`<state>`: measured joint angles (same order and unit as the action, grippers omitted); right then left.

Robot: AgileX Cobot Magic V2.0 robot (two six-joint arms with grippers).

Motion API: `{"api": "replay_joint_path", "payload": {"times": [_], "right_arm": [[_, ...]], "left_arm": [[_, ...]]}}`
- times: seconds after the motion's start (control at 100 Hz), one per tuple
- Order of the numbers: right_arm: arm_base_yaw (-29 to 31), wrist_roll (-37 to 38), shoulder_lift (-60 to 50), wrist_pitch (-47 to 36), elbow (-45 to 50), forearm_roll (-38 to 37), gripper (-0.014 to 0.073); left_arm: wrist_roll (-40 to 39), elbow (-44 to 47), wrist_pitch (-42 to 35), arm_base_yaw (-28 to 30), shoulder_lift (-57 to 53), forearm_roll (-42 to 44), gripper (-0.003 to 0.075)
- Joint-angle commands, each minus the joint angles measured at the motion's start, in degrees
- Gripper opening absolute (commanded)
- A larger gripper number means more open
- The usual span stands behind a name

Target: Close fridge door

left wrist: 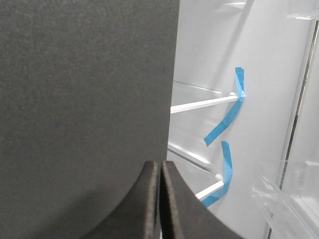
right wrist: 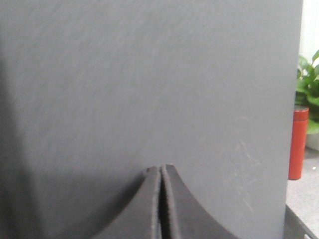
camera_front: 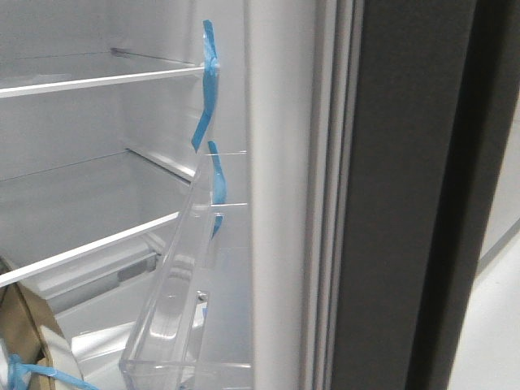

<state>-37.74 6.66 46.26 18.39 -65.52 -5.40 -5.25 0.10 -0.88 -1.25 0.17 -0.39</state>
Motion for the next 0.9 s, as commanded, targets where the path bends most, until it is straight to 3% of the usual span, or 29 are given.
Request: {"api": "replay_joint_path", "payload": {"times": [0.0,0.38,0.889], "right_arm": [[-1.7,0.2,2.3,-3.1,-4.7,0.3,-0.0076],[-9.9,0.2,15.2,-2.9,-19.1,0.3,-0.0076],[-11.6,0.2,38.4,-3.3,-39.1,0.4,-0.0076]], "left_arm": [[-0.2,1.6,-4.4,0.1,1.1,-0.1,-0.0021],[-0.2,1.6,-4.4,0.1,1.1,-0.1,-0.0021],[-0.2,1.6,-4.4,0.1,1.1,-0.1,-0.0021]]}}
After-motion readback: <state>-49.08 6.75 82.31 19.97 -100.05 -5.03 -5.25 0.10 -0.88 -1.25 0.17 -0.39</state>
